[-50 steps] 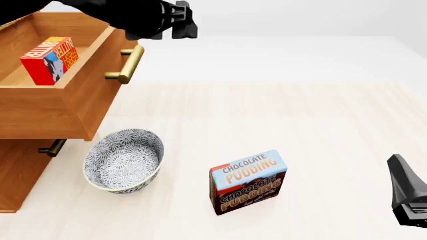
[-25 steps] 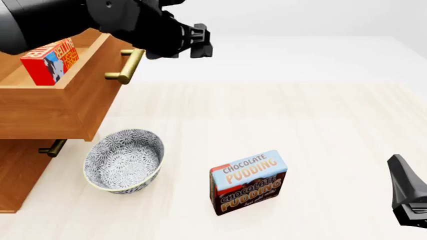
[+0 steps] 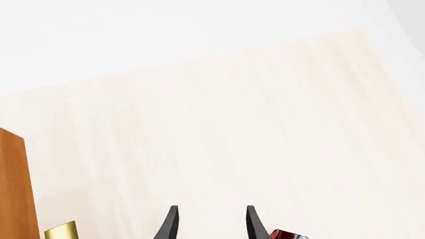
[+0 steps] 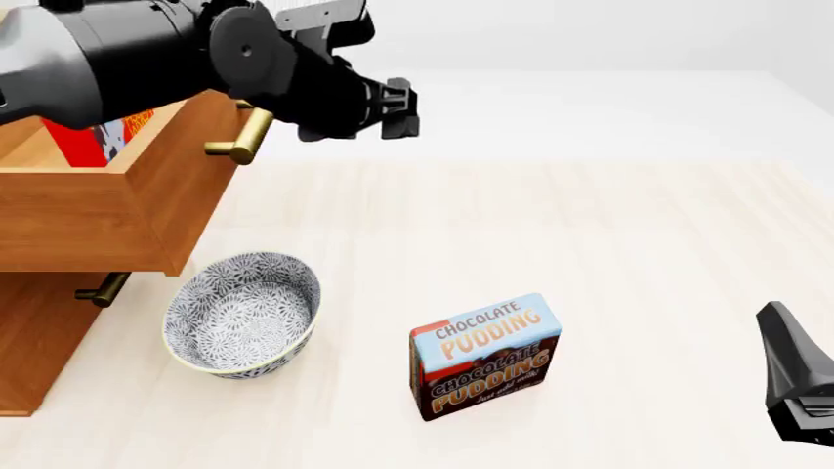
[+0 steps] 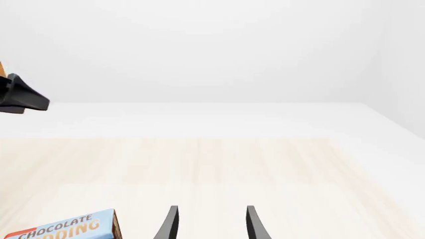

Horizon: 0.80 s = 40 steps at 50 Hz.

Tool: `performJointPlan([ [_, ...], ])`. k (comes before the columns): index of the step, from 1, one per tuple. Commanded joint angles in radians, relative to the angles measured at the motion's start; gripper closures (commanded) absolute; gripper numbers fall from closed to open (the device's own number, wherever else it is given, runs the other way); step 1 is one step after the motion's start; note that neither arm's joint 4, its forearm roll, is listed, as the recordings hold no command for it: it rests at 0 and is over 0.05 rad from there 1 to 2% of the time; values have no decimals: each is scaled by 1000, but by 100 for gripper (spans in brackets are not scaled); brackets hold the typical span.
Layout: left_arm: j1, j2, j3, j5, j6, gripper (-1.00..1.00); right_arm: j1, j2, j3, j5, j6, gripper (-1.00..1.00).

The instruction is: Put the butter at the back in the top drawer of the cabinet and close it.

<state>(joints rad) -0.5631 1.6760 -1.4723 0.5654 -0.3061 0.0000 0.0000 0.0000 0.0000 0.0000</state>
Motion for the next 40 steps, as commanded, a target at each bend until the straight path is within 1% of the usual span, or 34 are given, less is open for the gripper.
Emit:
performJointPlan([
  [1, 13, 24, 5, -13, 0, -100, 0, 0, 0, 0, 0, -100],
  [40, 70, 17, 36, -23, 7, -100, 0, 0, 0, 0, 0, -100],
])
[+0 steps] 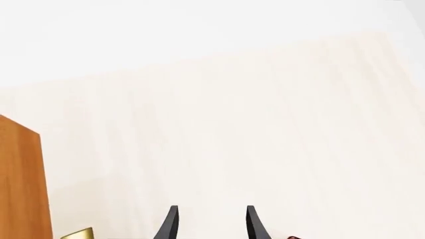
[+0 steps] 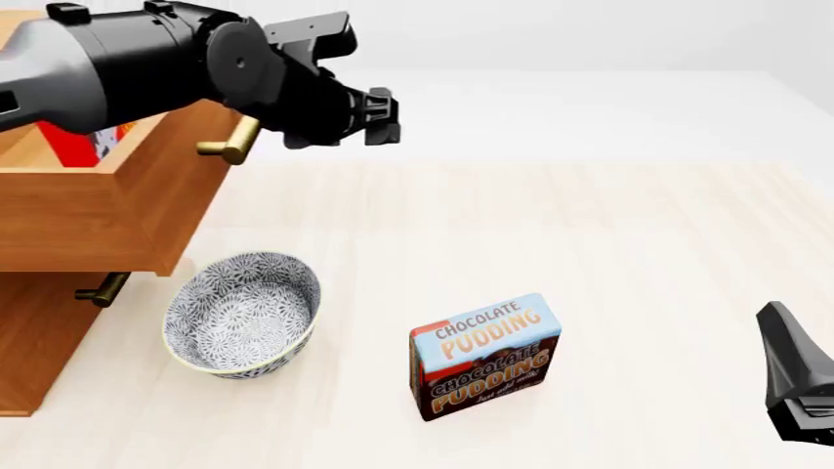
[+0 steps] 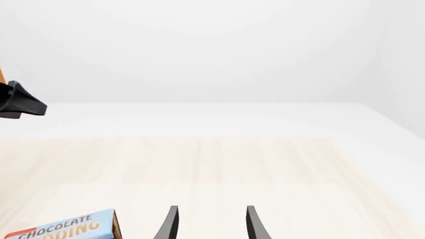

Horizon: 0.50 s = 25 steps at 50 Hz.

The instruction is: Put the butter at the back in the top drawer of the cabinet and close it.

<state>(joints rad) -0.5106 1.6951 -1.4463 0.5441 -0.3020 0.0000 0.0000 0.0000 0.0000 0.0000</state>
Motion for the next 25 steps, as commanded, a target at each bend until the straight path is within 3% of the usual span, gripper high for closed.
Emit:
performJointPlan([
  [1, 16, -2, 13, -3, 1, -100, 0, 0, 0, 0, 0, -100],
  [25, 61, -38, 54, -10, 16, -100, 0, 0, 0, 0, 0, -100],
])
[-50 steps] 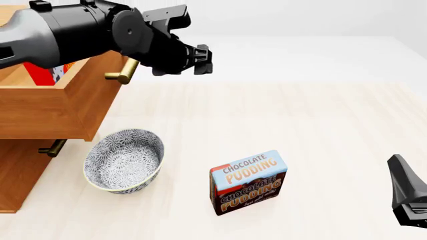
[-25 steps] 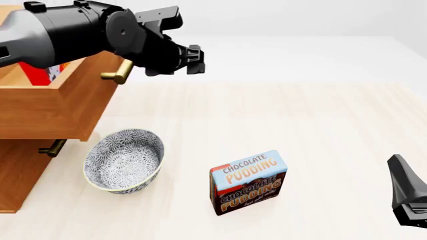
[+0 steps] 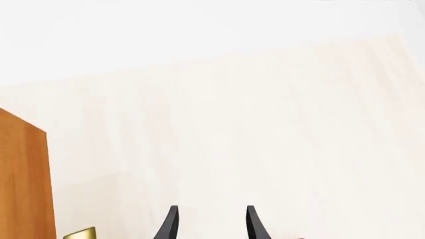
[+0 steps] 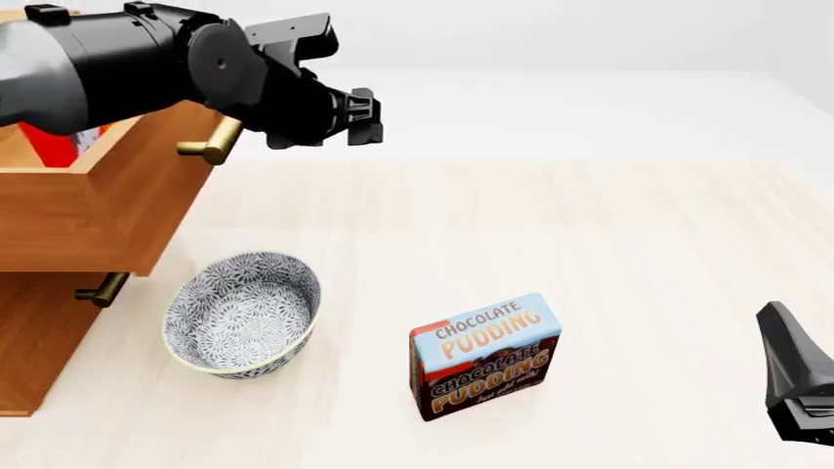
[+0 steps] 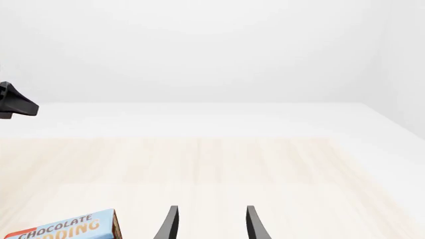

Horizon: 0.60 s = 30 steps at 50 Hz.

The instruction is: Put the butter at the back in the top drawer of the cabinet and close it.

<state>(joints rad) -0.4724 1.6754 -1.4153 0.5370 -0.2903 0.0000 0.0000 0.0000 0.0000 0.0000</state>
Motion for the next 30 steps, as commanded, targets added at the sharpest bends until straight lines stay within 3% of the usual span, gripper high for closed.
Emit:
performJointPlan([
  [1, 23, -19, 23, -3, 5, -100, 0, 0, 0, 0, 0, -100],
  [30, 135, -85, 109, -28, 14, -100, 0, 0, 0, 0, 0, -100],
])
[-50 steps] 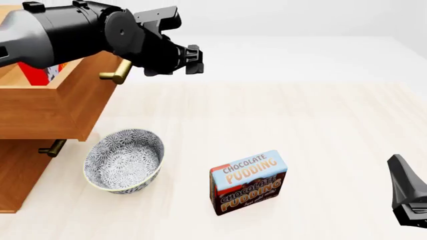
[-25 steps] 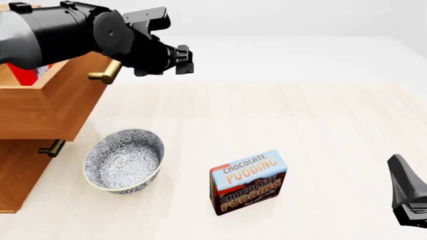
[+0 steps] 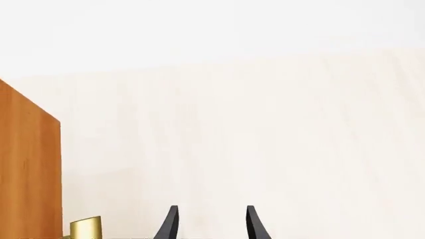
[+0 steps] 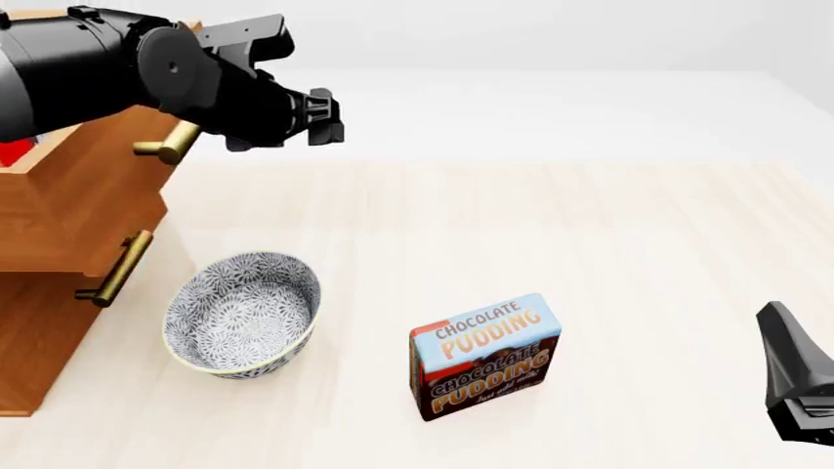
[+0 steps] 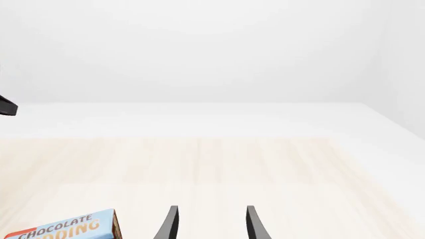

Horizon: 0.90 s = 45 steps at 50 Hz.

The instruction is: Put the butter at the back in the top drawer of the cabinet and close it.

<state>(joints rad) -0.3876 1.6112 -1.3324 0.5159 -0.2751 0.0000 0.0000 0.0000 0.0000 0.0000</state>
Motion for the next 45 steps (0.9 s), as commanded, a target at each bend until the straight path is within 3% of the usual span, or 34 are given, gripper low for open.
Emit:
performJointPlan([
  [1, 57, -22, 29, -7, 4, -100, 0, 0, 0, 0, 0, -100],
  [27, 138, -42, 62, -29, -13, -100, 0, 0, 0, 0, 0, -100],
  [45, 200, -64, 71, -34, 21, -100, 0, 0, 0, 0, 0, -100],
])
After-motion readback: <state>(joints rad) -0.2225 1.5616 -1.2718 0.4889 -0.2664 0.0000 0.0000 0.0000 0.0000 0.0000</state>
